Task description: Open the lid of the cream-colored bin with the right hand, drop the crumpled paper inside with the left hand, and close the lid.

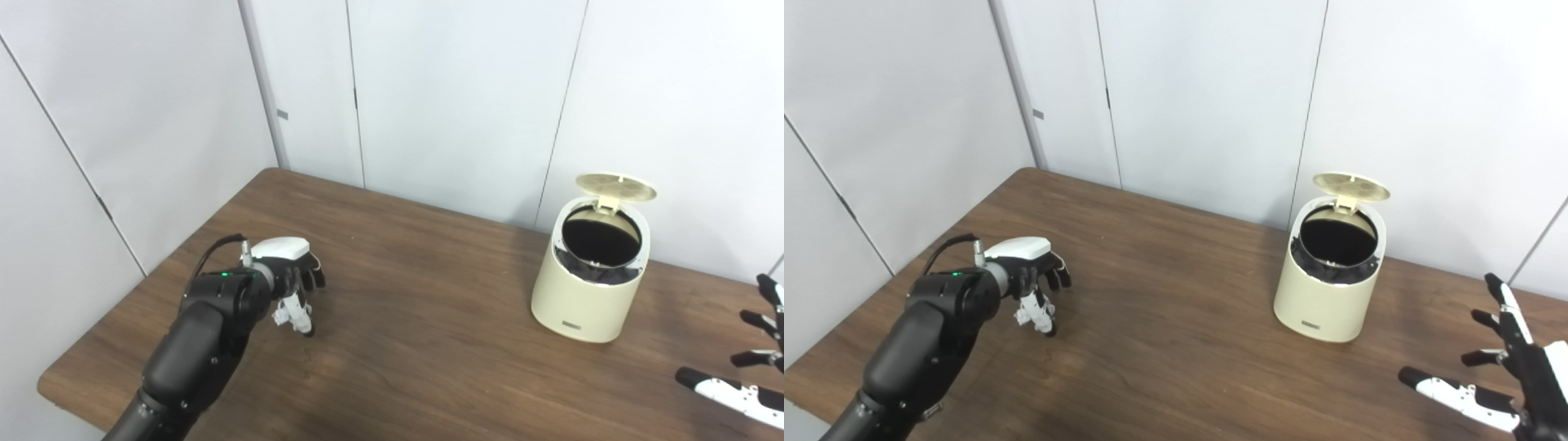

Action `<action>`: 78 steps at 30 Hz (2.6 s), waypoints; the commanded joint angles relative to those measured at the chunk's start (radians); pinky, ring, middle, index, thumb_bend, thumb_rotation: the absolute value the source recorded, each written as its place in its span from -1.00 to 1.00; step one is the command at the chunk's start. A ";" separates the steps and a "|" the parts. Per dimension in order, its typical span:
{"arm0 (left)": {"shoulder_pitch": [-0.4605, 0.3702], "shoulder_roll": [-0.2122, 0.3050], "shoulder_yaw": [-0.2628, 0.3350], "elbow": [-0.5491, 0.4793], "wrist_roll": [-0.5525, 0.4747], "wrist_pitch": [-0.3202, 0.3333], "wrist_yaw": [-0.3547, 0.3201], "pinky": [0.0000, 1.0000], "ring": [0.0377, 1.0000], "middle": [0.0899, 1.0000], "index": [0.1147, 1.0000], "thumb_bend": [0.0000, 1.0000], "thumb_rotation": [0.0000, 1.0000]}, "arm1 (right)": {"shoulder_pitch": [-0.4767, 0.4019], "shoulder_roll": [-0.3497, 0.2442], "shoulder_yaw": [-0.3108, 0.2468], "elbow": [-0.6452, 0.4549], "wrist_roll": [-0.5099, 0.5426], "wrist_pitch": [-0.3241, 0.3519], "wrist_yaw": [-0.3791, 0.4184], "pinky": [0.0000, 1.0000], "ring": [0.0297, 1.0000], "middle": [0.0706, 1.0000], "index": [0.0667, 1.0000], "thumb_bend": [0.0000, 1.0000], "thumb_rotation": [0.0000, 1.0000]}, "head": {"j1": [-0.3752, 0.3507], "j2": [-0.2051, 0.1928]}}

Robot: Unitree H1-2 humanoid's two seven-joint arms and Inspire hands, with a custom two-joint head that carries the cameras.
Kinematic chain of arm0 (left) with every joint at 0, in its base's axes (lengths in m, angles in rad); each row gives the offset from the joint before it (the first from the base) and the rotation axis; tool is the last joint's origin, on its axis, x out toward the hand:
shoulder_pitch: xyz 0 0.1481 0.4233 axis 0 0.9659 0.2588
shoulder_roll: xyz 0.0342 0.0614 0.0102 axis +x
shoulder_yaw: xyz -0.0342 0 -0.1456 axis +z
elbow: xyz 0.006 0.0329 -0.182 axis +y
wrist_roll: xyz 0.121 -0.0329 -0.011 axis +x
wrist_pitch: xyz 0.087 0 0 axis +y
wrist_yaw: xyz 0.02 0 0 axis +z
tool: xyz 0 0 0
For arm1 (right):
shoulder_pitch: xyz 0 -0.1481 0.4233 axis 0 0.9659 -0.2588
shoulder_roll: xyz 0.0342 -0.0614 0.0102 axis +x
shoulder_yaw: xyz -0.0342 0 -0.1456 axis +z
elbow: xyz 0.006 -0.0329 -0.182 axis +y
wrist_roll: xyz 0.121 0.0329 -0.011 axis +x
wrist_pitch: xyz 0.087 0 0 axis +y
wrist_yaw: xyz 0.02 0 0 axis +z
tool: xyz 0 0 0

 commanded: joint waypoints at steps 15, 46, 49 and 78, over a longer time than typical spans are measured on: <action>0.003 0.082 -0.058 0.015 -0.002 0.012 -0.117 0.14 -0.10 0.60 0.51 -0.03 -1.00 | -0.030 -0.016 -0.013 -0.024 0.003 -0.023 -0.010 0.26 0.75 0.97 1.00 0.63 -0.28 | 0.005 0.006; 0.004 0.190 -0.106 -0.029 -0.048 0.011 -0.256 0.34 0.63 0.79 0.66 0.59 -1.00 | -0.038 -0.014 -0.009 -0.027 0.001 -0.016 -0.005 0.29 0.75 0.96 1.00 0.62 -0.28 | 0.019 0.016; 0.011 0.196 -0.106 -0.031 -0.033 0.010 -0.251 0.31 0.61 0.77 0.65 0.57 -1.00 | -0.036 -0.017 -0.007 -0.022 -0.002 -0.022 -0.008 0.28 0.74 0.95 1.00 0.63 -0.26 | 0.019 0.016; 0.082 0.199 -0.076 -0.006 -0.027 0.007 -0.093 0.11 0.05 0.57 0.48 0.44 -1.00 | -0.034 -0.024 -0.011 -0.028 0.009 -0.020 -0.005 0.27 0.75 0.96 1.00 0.62 -0.29 | 0.027 0.029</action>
